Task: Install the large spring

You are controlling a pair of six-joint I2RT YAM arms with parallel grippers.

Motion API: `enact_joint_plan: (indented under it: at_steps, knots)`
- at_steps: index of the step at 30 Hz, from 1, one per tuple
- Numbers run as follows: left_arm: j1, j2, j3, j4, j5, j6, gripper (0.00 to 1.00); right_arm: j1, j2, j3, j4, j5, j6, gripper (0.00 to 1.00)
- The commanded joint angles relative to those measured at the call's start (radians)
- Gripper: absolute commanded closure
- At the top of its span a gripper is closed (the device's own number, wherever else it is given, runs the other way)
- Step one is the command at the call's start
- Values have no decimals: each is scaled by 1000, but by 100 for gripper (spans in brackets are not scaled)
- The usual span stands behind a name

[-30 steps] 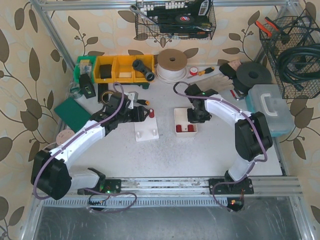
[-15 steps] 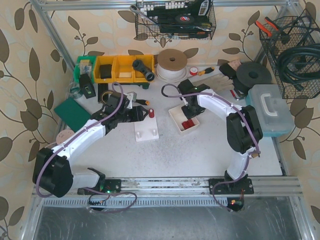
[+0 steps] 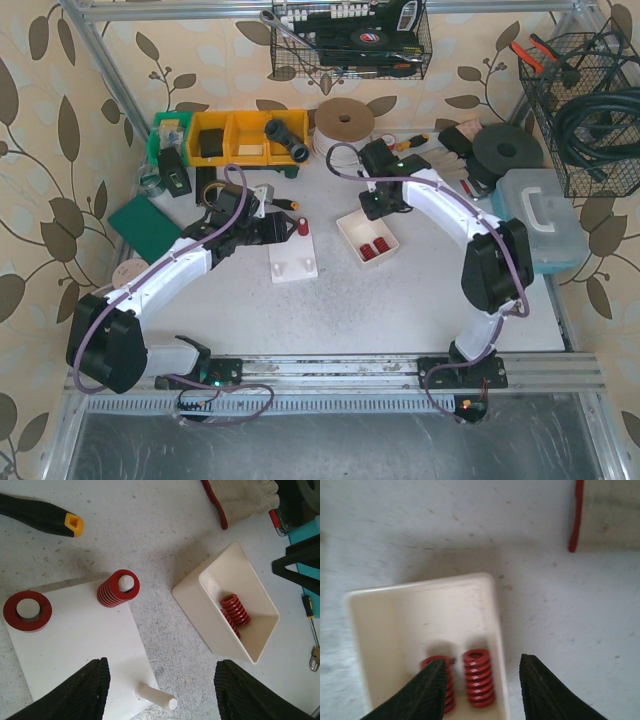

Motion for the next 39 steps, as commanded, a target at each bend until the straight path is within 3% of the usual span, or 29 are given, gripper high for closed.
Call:
enact_joint_plan:
  at_steps: [1,8,17,32,39]
  knots:
    - [17,-9,-1,31,25,-6,39,2,-63,-11,-46,-208,140,58]
    - [21,-8,-2,33,28,-8,39,5,-35,-125,1,-338,174,65]
    - [23,7,6,27,24,-15,39,25,36,-113,-38,-369,129,66]
    - [23,26,19,11,14,-20,39,54,123,-139,-60,-294,109,52]
    - [23,27,19,9,7,-22,38,53,188,-117,-78,-258,111,51]
